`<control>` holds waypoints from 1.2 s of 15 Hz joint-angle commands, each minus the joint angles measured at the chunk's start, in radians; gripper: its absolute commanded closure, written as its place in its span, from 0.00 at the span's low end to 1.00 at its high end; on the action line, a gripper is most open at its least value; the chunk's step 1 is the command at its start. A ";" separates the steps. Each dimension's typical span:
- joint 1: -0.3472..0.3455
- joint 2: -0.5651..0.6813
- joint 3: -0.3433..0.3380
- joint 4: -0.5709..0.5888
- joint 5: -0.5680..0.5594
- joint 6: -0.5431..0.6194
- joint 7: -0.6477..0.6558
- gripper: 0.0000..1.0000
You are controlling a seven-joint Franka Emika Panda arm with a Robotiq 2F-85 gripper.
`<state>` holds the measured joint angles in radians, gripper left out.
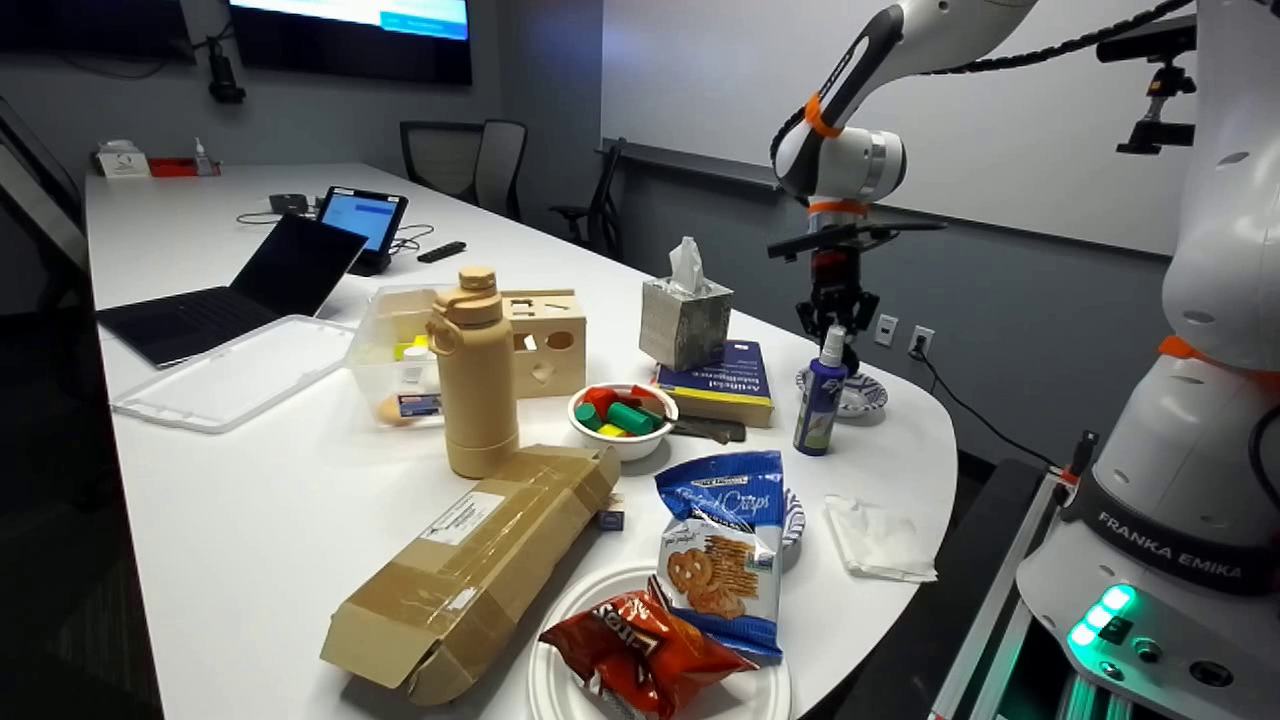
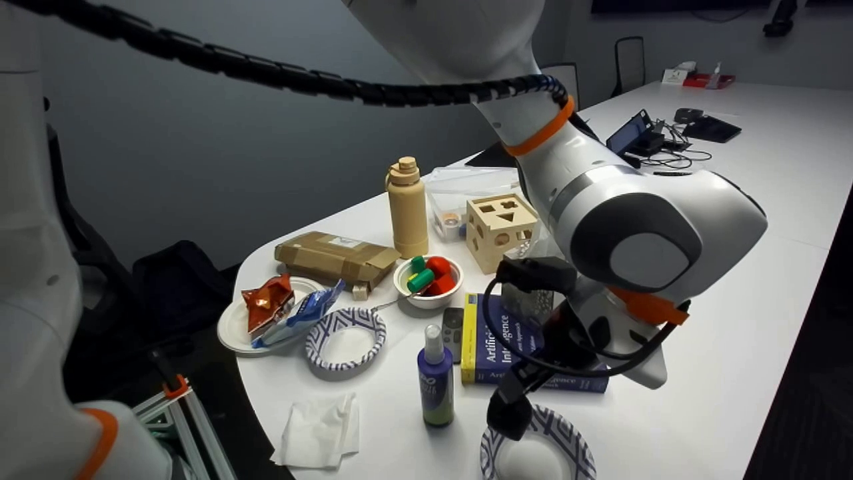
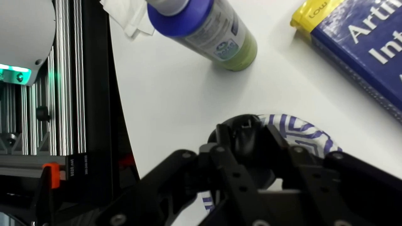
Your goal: Remove the black object from the white bowl and place it on the paper plate
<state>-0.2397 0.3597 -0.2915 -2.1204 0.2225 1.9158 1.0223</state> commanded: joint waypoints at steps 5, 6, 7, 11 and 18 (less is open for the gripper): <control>0.030 -0.062 -0.007 -0.033 -0.011 0.012 0.086 0.04; 0.034 -0.071 -0.006 -0.036 -0.014 0.015 0.092 0.00; 0.038 -0.081 -0.004 -0.041 -0.016 0.019 0.094 0.00; 0.064 -0.144 0.043 -0.033 -0.045 -0.031 -0.043 0.00; 0.191 -0.322 0.172 0.015 -0.205 -0.197 -0.062 0.00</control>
<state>-0.0909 0.1300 -0.1617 -2.1157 0.0927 1.7988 0.9686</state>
